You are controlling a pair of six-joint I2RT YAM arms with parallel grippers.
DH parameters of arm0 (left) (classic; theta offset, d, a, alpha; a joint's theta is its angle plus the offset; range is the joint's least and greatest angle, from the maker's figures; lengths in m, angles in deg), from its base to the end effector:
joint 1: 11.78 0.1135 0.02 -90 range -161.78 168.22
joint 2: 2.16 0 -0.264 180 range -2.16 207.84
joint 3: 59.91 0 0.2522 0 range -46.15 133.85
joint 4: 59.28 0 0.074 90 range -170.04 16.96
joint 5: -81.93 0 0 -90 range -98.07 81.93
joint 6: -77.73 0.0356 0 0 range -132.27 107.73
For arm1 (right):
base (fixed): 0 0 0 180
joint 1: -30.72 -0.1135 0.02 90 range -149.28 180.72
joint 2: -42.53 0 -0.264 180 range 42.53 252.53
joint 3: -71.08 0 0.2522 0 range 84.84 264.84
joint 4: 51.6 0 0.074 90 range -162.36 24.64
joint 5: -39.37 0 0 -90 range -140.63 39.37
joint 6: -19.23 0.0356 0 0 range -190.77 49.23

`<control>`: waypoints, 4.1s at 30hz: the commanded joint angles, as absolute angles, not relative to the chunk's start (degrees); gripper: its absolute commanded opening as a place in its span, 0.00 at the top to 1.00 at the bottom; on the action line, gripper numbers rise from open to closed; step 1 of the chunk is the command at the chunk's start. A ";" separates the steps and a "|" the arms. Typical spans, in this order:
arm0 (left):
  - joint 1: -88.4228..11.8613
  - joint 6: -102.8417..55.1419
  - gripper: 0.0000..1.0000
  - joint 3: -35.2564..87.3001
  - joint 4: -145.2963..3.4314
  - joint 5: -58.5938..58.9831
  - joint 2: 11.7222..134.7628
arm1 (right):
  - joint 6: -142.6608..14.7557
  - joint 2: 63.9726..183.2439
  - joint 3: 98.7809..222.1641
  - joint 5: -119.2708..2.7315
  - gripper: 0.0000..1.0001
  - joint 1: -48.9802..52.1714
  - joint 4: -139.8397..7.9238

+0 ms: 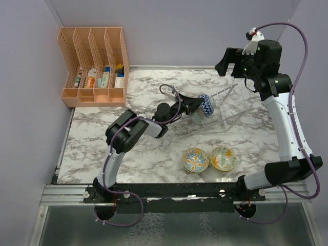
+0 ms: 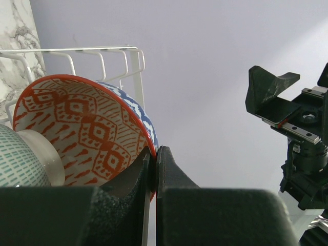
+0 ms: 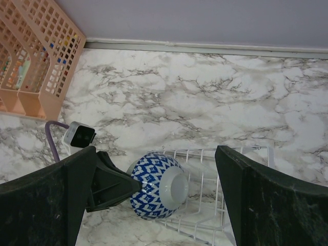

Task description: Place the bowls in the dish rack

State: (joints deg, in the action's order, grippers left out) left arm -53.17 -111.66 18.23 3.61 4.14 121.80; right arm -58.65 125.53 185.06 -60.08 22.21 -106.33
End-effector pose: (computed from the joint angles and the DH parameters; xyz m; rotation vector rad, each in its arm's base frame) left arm 0.3306 -0.3014 0.1835 -0.5890 1.5534 -2.1548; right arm 0.2997 0.0508 0.4614 -0.0448 2.0005 0.3959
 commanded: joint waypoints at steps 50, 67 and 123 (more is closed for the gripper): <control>-50.34 -97.71 0.53 24.23 -35.62 12.02 113.41 | -59.38 125.39 182.36 -60.56 0.01 22.54 -104.82; -49.08 -88.79 0.43 26.52 -54.08 12.04 108.65 | -59.24 124.27 181.18 -61.34 0.01 22.54 -104.30; -45.64 -85.15 0.29 10.97 -49.43 5.69 98.83 | -58.51 121.80 179.50 -62.94 0.01 22.51 -104.55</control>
State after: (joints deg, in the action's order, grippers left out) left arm -45.56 -80.52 14.78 -62.51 6.85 97.19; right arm -58.56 122.75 179.05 -62.09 22.21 -105.61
